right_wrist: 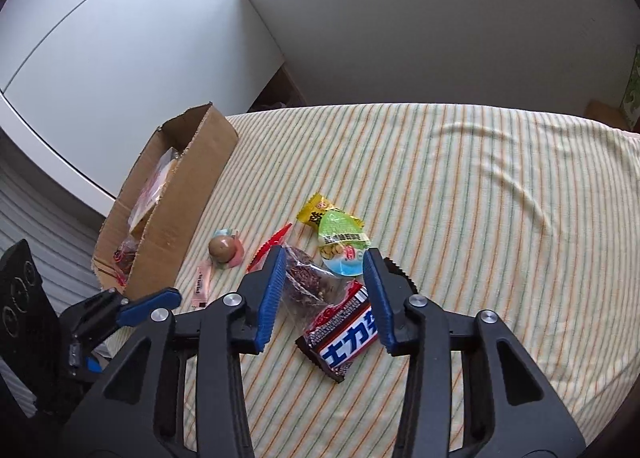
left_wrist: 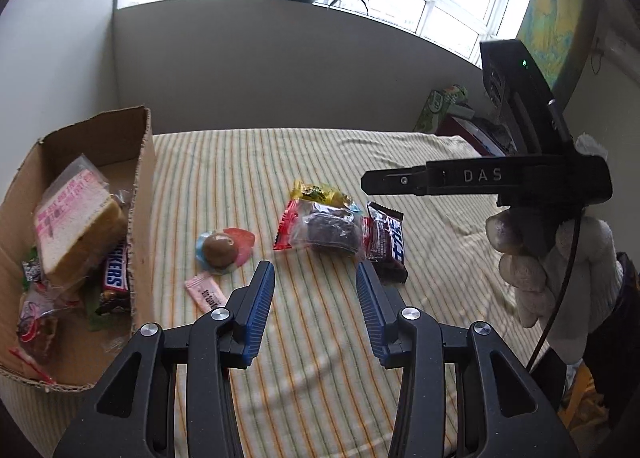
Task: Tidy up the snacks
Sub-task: 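Lower the left tool over the dark cake bag while right tool approaches Snickers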
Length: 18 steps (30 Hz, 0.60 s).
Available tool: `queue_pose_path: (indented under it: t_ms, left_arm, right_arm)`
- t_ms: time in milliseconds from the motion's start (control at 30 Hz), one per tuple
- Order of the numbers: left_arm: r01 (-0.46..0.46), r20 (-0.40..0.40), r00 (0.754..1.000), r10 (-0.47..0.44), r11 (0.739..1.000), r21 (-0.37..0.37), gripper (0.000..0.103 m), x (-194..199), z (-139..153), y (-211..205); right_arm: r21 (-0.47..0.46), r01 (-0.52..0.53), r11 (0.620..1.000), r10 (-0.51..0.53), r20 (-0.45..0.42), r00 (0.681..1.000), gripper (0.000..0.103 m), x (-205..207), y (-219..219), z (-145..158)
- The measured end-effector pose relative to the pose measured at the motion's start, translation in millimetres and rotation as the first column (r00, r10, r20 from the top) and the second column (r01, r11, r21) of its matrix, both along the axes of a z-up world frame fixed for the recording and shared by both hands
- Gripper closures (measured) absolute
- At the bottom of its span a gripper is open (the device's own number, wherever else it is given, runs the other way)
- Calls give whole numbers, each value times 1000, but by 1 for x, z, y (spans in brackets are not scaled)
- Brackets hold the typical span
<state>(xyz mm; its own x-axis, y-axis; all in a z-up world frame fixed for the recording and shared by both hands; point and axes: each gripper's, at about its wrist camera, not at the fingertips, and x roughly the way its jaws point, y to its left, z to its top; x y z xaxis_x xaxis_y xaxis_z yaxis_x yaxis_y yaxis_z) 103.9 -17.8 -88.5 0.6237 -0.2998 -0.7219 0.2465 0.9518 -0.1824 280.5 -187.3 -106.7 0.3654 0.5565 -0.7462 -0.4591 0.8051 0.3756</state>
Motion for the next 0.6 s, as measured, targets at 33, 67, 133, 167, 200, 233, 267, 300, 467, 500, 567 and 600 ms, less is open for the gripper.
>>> queue_pose_path:
  t_ms: [33, 67, 133, 167, 200, 233, 267, 300, 467, 500, 567, 600]
  left_arm:
    - [4, -8, 1000, -4, 1000, 3, 62, 2, -3, -3]
    - [9, -15, 1000, -9, 1000, 4, 62, 2, -5, -6]
    - [11, -25, 1000, -11, 1000, 16, 62, 2, -10, -8]
    - [10, -31, 999, -10, 1000, 20, 62, 3, -12, -9]
    - [5, -37, 999, -4, 1000, 21, 62, 4, -13, -8]
    - [0, -42, 999, 1, 1000, 16, 62, 5, -14, -7]
    - [-4, -49, 999, 4, 1000, 6, 62, 7, -15, -5]
    - [-10, -56, 998, 9, 1000, -11, 62, 9, -14, -3]
    - [-41, -76, 996, 37, 998, -51, 62, 23, -8, -1]
    - [-46, -73, 996, 42, 998, -53, 62, 27, -6, -2]
    - [-59, -66, 996, 56, 997, -48, 62, 34, -1, -5]
    - [-67, -61, 996, 65, 997, -40, 62, 38, 0, -6]
  right_arm:
    - [-23, -9, 1000, 9, 13, 1000, 72, 1, 4, 1]
    - [-47, -16, 999, 17, 22, 1000, 74, 3, 9, 0]
    - [-75, -26, 997, 27, 20, 999, 77, 7, 14, -3]
    - [-92, -28, 995, 30, 17, 999, 80, 9, 17, -6]
    - [-116, -23, 993, 26, 22, 999, 82, 12, 18, -8]
    - [-134, -17, 991, 21, 29, 999, 82, 13, 18, -10]
    - [-144, -8, 990, 13, 33, 999, 82, 13, 15, -12]
    - [-135, -2, 991, 6, 30, 1000, 82, 13, 12, -12]
    - [-161, -16, 987, 24, 51, 998, 82, 0, 6, -15]
    - [-168, -20, 986, 29, 54, 998, 82, -2, 5, -16]
    - [-181, -33, 983, 43, 50, 998, 82, -6, 4, -20]
    - [-192, -36, 981, 47, 51, 998, 82, -8, 4, -23]
